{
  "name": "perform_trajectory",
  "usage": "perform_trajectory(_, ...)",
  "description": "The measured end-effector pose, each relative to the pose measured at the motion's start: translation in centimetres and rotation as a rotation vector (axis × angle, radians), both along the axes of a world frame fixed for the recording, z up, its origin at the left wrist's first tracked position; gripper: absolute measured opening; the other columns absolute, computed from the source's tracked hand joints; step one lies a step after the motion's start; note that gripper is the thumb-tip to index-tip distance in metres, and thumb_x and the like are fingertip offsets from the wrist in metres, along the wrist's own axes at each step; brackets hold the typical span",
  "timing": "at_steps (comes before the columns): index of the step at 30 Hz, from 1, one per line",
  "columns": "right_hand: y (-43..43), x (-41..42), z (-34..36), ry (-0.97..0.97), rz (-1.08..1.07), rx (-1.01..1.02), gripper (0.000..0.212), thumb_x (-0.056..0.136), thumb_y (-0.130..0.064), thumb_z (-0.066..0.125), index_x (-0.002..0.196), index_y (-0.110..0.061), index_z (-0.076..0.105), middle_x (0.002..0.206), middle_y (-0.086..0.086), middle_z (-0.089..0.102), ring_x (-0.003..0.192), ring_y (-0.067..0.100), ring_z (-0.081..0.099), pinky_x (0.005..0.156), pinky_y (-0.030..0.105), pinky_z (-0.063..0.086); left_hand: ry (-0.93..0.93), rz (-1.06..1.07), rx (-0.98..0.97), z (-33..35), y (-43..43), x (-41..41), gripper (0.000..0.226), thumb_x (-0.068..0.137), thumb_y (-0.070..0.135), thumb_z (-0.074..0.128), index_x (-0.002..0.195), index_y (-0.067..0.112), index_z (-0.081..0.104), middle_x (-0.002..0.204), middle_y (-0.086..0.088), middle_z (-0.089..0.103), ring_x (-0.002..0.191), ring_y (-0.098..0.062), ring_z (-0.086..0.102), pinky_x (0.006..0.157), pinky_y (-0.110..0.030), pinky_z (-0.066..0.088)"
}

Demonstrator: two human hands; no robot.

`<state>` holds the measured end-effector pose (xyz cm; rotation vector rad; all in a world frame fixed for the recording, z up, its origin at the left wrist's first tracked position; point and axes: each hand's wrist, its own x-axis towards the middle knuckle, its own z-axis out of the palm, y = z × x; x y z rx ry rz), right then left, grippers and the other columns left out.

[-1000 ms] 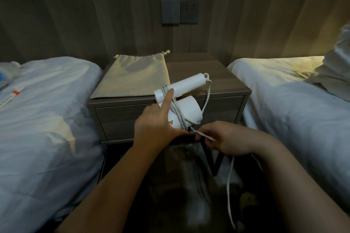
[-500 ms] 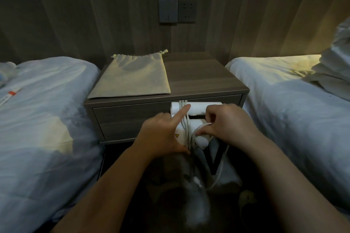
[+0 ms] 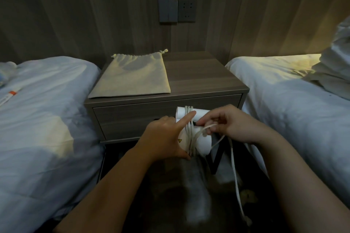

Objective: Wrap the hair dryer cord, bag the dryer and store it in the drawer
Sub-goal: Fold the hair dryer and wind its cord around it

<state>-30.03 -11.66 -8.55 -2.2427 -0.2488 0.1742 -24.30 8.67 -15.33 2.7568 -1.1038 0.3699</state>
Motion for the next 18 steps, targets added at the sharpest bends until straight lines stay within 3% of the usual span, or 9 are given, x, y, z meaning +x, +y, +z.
perform_trajectory(4, 0.3, 0.6, -0.4, -0.197, -0.318, -0.209, 0.019, 0.067, -0.019, 0.081, 0.080, -0.023, 0.067, 0.072, 0.001, 0.069, 0.070, 0.014, 0.065, 0.066, 0.033, 0.053, 0.010, -0.031, 0.048, 0.1, -0.3, -0.2, 0.117, 0.055, 0.075, 0.065, 0.144, 0.043, -0.004, 0.111, -0.002, 0.060, 0.100, -0.019, 0.055, 0.083, -0.037, 0.049)
perform_trajectory(7, 0.1, 0.6, -0.2, -0.181, -0.407, -0.384, 0.031, 0.060, -0.037, 0.084, 0.062, -0.022, 0.056, 0.065, -0.006, 0.060, 0.065, 0.009, 0.056, 0.052, 0.026, 0.039, 0.013, -0.046, 0.075, 0.1, -0.4, -0.3, 0.117, 0.055, 0.076, 0.064, 0.143, 0.043, -0.005, 0.111, -0.002, 0.060, 0.099, -0.019, 0.055, 0.082, -0.036, 0.049)
perform_trajectory(10, -0.4, 0.8, -0.3, -0.185, -0.432, -0.432, 0.040, 0.057, -0.044, 0.084, 0.056, -0.018, 0.053, 0.061, -0.003, 0.059, 0.062, 0.012, 0.054, 0.050, 0.027, 0.036, 0.014, -0.057, 0.088, 0.2, -0.4, -0.4, 0.116, 0.056, 0.075, 0.065, 0.143, 0.043, -0.004, 0.111, -0.002, 0.059, 0.099, -0.018, 0.054, 0.081, -0.036, 0.049)
perform_trajectory(15, -1.6, 0.9, -0.2, -0.119, -0.322, -0.198, 0.017, 0.071, -0.018, 0.079, 0.063, -0.021, 0.064, 0.066, -0.001, 0.062, 0.064, 0.012, 0.055, 0.057, 0.020, 0.042, 0.034, -0.084, 0.117, 0.3, -0.7, -0.6, 0.115, 0.058, 0.073, 0.066, 0.141, 0.046, -0.009, 0.117, -0.002, 0.056, 0.103, -0.018, 0.052, 0.084, -0.037, 0.049)
perform_trajectory(18, -2.7, 1.0, -0.5, -0.088, -0.259, -0.110, 0.023, 0.078, -0.001, 0.069, 0.070, -0.022, 0.068, 0.073, 0.005, 0.068, 0.072, 0.014, 0.060, 0.067, 0.020, 0.047, 0.023, -0.099, 0.135, 0.4, -0.8, -0.6, 0.116, 0.060, 0.071, 0.065, 0.142, 0.046, -0.012, 0.116, -0.002, 0.055, 0.103, -0.018, 0.050, 0.080, -0.033, 0.046)
